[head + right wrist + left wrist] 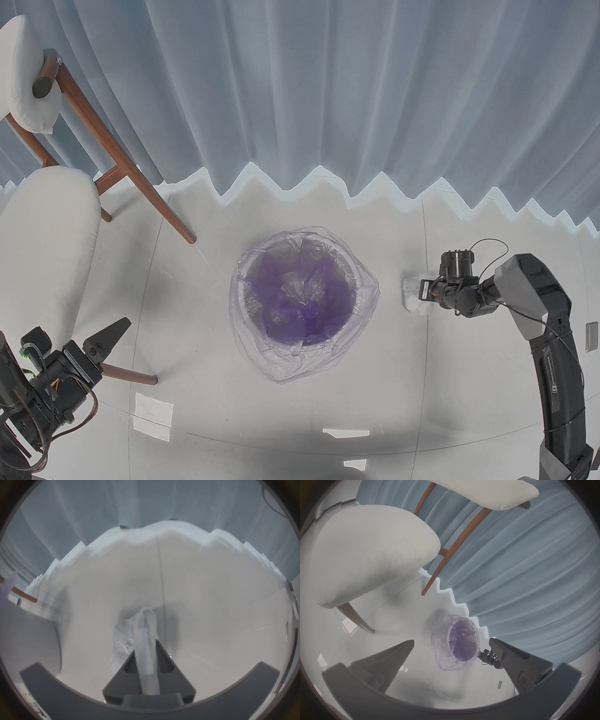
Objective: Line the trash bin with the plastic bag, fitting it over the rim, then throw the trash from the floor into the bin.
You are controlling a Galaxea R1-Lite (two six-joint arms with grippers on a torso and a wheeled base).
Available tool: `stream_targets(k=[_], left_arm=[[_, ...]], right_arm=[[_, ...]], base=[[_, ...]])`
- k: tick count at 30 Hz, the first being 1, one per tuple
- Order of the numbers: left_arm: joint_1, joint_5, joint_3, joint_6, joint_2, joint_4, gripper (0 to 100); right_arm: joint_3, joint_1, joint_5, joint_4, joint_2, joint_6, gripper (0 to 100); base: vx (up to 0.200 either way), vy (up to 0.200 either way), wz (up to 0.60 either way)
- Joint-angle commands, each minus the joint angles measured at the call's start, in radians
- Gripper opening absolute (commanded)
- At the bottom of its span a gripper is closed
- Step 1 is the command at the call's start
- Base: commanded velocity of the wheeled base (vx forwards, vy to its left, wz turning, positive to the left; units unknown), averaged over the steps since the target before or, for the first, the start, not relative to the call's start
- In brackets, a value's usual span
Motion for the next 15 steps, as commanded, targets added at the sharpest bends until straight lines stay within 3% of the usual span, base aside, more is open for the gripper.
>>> stream_targets(k=[1,9,15], left_arm=[[0.025,0.009,0.017,0.007,-0.040,-0.011,100],[0.024,0.028,0.017,0.007,-0.107,0.031,100],[0.025,0.028,0.017,0.013,-0.187,0.155,100]], right_arm=[[0.328,-0.060,-0.014,-0.088,-0.428,0.025,0],[0.881,-0.060,0.019,-0.095,-1.178,0.073,0],[1.317,0.095,0.020,-0.095,-1.627,0.008,0]], base=[[0.000,0.000,0.00],[0.000,0.000,0.00],[0.000,0.000,0.00]])
